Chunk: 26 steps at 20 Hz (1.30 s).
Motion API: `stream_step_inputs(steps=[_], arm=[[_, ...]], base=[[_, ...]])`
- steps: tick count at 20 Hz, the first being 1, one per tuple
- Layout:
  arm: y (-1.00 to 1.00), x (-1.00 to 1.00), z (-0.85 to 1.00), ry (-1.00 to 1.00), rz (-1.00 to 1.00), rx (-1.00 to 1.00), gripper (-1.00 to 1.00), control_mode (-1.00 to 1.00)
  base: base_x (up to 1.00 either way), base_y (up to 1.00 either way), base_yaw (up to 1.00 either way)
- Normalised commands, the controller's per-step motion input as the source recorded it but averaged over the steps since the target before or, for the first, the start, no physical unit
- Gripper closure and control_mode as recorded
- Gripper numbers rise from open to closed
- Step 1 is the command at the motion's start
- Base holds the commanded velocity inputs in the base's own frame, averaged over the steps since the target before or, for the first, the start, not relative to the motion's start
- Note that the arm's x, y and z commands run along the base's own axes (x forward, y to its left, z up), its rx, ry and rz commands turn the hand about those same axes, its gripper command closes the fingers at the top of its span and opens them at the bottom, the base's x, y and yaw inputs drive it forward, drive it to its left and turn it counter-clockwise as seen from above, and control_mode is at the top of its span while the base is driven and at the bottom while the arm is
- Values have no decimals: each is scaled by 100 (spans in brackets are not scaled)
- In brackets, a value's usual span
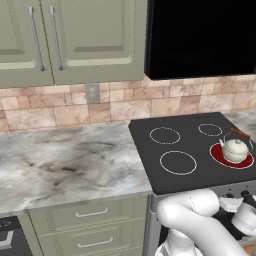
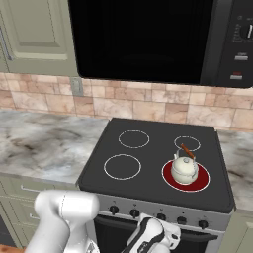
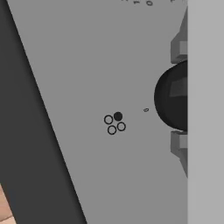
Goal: Lower the heat of the kettle.
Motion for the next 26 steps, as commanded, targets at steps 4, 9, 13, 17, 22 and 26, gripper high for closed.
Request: stream_step_inputs(steps=[4,9,13,17,22,26], arm=[[0,0,0,0,0,22,100,-100],[0,0,0,0,0,24,100,-100],[0,-2,0,0,0,25,100,-100],[0,-16,-1,0,1,24,100,-100],[0,-22,0,0,1,21,100,-100],[0,-21,-2,0,0,24,100,-100]], base=[[0,0,0],[0,0,0],[0,0,0],[0,0,0],[0,0,0],[0,0,0]])
